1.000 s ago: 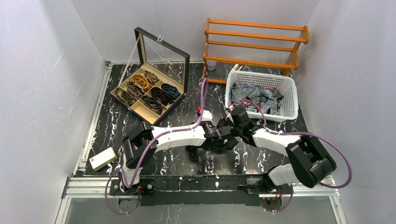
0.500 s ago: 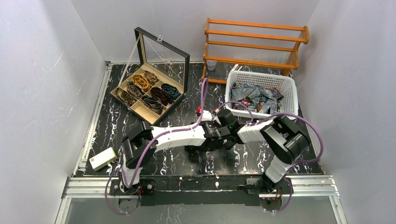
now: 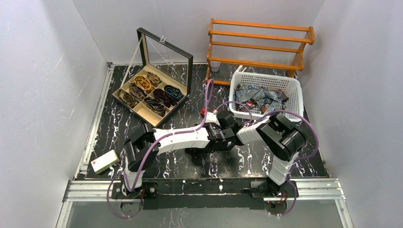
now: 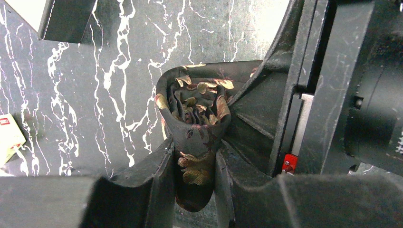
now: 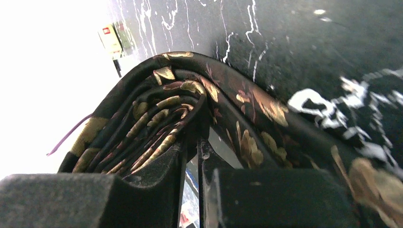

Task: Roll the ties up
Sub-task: Roll the tie at the center of the board.

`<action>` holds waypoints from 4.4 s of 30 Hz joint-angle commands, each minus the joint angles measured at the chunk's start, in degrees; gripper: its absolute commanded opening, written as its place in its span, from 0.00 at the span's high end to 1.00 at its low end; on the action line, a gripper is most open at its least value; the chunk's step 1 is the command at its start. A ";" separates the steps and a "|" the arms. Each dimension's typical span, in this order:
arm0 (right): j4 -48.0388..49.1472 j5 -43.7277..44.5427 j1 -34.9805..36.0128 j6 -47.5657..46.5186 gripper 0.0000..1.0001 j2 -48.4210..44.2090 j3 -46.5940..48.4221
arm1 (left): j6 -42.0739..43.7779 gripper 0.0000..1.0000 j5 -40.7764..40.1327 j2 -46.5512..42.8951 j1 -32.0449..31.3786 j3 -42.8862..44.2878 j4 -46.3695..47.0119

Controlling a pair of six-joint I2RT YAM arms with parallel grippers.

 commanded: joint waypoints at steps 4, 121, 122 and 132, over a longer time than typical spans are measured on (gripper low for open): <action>-17.72 7.41 -4.11 -5.98 0.71 -15.12 -0.95 | -0.72 0.81 -1.80 -0.07 -0.29 2.16 -0.33; -20.04 19.26 22.88 -76.23 0.01 -16.18 8.85 | 3.66 0.03 28.81 -65.50 32.16 -50.51 25.08; -19.88 20.62 22.91 -75.05 0.01 -18.30 7.53 | 3.83 0.03 29.12 -65.20 32.18 -50.65 25.45; -38.43 58.31 20.15 -17.81 0.01 -36.28 3.03 | 6.49 0.03 30.54 -59.96 32.14 -49.65 28.33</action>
